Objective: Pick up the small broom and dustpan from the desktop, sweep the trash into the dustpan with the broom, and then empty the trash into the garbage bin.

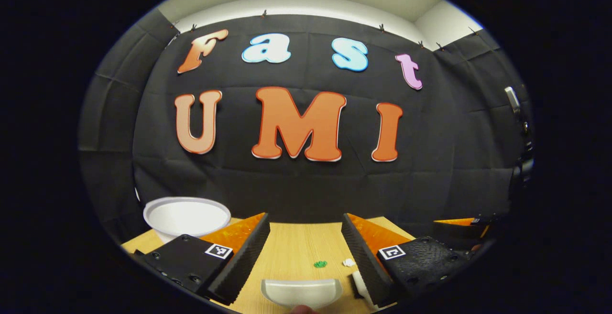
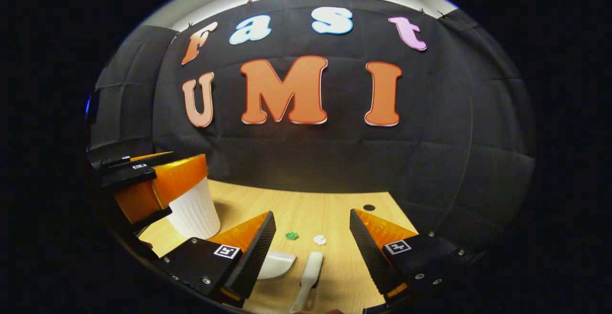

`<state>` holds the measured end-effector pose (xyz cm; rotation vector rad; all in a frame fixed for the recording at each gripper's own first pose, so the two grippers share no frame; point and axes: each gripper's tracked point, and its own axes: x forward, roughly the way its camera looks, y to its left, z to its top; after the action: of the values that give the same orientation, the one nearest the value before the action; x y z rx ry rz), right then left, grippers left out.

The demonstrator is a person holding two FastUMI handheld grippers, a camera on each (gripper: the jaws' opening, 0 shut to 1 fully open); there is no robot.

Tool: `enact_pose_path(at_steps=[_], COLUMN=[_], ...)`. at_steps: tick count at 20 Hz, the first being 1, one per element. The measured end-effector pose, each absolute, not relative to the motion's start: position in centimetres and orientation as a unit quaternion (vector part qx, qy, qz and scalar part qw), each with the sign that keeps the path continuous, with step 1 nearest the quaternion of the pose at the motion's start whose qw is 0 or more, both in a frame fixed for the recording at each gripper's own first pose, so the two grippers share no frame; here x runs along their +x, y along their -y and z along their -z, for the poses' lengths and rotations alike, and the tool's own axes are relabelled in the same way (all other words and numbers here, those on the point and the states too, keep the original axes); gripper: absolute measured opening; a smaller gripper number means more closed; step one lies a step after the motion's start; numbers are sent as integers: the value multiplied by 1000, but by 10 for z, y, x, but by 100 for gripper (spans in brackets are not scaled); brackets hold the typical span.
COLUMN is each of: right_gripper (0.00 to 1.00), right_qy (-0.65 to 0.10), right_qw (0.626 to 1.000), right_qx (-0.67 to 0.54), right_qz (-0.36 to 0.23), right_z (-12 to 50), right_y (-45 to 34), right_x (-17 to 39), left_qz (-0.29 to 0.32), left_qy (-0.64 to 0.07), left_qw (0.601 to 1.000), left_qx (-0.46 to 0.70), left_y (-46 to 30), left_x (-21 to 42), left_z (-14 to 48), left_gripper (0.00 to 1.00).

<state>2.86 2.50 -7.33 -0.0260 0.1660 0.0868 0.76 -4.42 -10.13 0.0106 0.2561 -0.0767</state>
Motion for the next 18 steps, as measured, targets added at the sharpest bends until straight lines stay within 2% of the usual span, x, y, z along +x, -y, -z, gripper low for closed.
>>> enact_pose_path(at_steps=[2,6,11,18], right_gripper=[94,94,95,95], right_qy=[-125,-243,-376,-455], right_qw=[991,969,927,890], right_qx=[-13,4,3,-28], right_qz=[-46,-30,-11,-4], right_z=[100,175,262,311], right_y=[-25,-18,-15,-19], right_x=[30,37,28,35], left_qz=[36,35,39,31], left_qy=[-178,-326,-531,-654], left_qw=[983,944,845,755], left_qx=[-3,-26,-44,-43], left_y=[43,40,40,44], left_x=[3,-15,-52,-61], left_z=[134,213,311,330], left_gripper=[95,95,97,96])
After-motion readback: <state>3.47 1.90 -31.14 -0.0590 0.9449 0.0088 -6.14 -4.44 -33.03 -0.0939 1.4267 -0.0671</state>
